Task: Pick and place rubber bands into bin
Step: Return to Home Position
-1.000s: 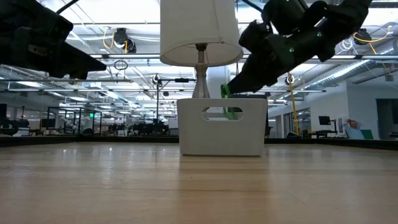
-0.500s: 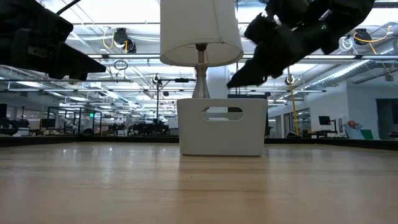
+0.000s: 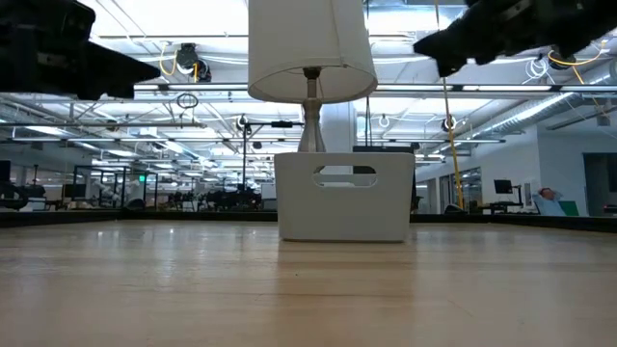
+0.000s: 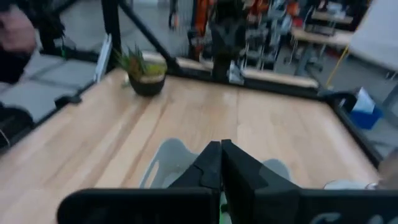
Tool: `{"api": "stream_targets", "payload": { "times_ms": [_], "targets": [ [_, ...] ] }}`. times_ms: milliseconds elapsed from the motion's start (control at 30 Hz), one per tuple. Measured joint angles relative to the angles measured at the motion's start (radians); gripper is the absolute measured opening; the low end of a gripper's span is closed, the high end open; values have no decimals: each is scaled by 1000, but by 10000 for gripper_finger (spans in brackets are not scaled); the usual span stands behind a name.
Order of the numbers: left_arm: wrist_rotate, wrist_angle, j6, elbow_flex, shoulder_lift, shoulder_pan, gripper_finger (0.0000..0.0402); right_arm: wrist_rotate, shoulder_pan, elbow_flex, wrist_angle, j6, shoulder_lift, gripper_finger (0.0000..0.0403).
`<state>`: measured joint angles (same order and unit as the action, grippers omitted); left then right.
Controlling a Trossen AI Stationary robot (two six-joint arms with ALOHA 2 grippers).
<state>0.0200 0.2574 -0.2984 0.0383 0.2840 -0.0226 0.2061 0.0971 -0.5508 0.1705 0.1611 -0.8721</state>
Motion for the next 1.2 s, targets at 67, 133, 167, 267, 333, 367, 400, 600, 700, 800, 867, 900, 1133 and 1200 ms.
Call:
{"api": "stream_targets", "payload": {
  "times_ms": [67, 133, 167, 267, 333, 367, 400, 600, 700, 800, 867, 900, 1133, 1200],
  "targets": [
    [-12, -1, 7, 0, -18, 8, 3, 8, 16, 47, 26, -23, 76, 2],
    [-31, -20, 12, 0, -33, 13, 2, 8, 24, 89, 53, -51, 134, 1],
    [-31, -31, 17, 0, -38, 14, 2, 8, 25, 107, 56, -63, 157, 1],
    [-34, -57, 31, 0, -60, 14, 2, 8, 19, 172, 64, -93, 221, 1],
    [-33, -80, 39, 0, -76, 14, 2, 5, 12, 227, 104, -116, 264, 1],
    [-27, -90, 46, 0, -83, 14, 1, 5, 12, 259, 140, -131, 286, 1],
    [-25, -94, 52, 0, -89, 14, 1, 5, 12, 290, 186, -142, 303, 1],
    [-27, -159, 52, 0, -103, 14, 1, 3, 13, 420, 348, -157, 357, 0],
    [-51, -177, 59, -1, -103, 14, 1, 4, 13, 449, 350, -157, 367, 0],
    [-71, -176, 72, -1, -103, 14, 1, 4, 13, 486, 389, -152, 384, 0],
    [-71, -175, 72, -1, -103, 14, 1, 4, 13, 502, 429, -153, 402, 0],
    [-71, -173, 72, -1, -103, 14, 0, 4, 13, 507, 430, -153, 411, 0],
    [-73, -149, 72, -1, -103, 14, 0, 5, 13, 516, 385, -149, 443, 0],
    [-73, -146, 72, -1, -103, 14, 0, 5, 13, 524, 379, -146, 451, 0]
  ]
}}
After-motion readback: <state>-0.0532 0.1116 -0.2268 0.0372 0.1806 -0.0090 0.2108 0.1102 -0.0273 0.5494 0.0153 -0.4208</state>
